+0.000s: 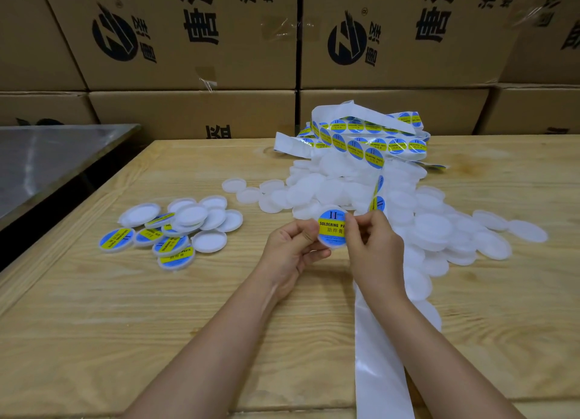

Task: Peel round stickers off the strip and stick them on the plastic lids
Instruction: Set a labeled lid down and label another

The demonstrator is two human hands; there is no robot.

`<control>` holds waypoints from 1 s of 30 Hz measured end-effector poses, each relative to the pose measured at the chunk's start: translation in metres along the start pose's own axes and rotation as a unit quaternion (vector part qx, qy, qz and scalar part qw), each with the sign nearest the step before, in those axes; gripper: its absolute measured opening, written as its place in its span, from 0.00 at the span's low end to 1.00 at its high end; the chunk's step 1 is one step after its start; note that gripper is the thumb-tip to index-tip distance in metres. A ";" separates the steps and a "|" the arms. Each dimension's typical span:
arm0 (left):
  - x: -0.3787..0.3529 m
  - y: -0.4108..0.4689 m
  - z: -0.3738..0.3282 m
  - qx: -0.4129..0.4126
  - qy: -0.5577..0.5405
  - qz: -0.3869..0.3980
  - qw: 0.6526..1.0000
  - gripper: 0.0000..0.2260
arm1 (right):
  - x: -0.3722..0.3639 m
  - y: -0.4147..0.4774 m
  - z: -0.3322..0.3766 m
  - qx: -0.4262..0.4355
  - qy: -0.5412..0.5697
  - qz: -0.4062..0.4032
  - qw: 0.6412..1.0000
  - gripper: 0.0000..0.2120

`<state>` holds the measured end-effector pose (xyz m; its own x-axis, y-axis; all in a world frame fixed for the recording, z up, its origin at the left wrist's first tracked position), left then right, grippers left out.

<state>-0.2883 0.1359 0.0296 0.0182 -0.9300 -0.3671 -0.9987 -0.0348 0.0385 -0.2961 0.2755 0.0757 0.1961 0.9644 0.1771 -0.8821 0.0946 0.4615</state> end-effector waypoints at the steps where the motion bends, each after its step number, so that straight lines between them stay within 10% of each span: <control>1: 0.000 0.000 0.000 -0.001 0.003 0.001 1.000 0.08 | 0.000 -0.001 -0.001 -0.006 0.002 -0.004 1.000 0.08; 16: 0.003 0.003 -0.001 0.008 -0.071 -0.017 0.997 0.06 | -0.007 -0.004 0.004 -0.006 0.024 0.017 1.000 0.22; 24: 0.047 0.004 -0.017 -0.040 0.015 -0.172 0.984 0.04 | 0.031 0.018 -0.013 -0.024 -0.140 -0.037 0.989 0.24; 30: 0.106 -0.026 -0.089 -0.205 0.474 -0.399 0.758 0.06 | 0.030 0.021 -0.035 -0.105 -0.090 0.001 0.990 0.19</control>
<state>-0.2561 0.0051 0.0726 0.8287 -0.3916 0.3998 -0.5563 -0.6539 0.5127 -0.3232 0.3146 0.0604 0.2510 0.9069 0.3383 -0.9485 0.1607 0.2730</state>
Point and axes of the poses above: each hand's wrist, its own y-axis towards the middle knuckle, its own x-axis out of the back of the hand, z = x × y, the point moved 9 cm from there along y, towards the middle knuckle, and after that the axes turned 8 degrees about y, right-handed, at the moved point
